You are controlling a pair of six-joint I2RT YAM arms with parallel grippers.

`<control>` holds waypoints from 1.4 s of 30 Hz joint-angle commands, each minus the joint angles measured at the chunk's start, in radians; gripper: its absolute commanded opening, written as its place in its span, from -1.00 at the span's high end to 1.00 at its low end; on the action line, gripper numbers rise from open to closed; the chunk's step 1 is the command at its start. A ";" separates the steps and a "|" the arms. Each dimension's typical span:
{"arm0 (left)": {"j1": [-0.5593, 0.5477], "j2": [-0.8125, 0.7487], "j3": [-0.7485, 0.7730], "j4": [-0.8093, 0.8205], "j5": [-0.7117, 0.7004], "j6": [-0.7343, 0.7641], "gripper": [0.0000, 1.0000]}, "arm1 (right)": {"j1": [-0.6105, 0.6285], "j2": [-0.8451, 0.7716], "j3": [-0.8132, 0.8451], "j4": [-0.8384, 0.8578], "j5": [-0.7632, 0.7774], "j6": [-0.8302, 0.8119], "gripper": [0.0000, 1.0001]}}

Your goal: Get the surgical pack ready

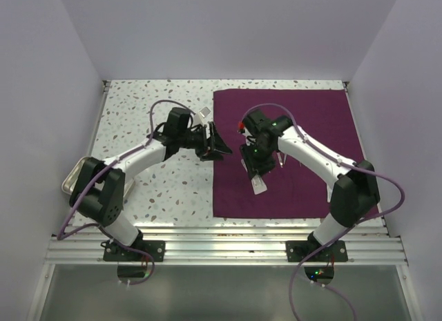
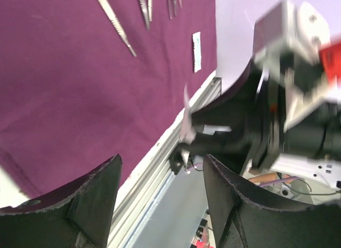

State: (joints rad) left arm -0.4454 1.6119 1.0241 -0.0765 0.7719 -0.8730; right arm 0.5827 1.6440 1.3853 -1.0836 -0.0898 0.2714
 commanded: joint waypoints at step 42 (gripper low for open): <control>0.082 -0.062 -0.001 -0.282 0.005 0.115 1.00 | 0.201 -0.090 0.153 -0.042 0.076 0.009 -0.54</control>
State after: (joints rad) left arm -0.4694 1.6356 0.9928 -0.1600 0.8570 -0.9085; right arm 0.7872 1.6123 1.4937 -1.0855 -0.0647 0.2897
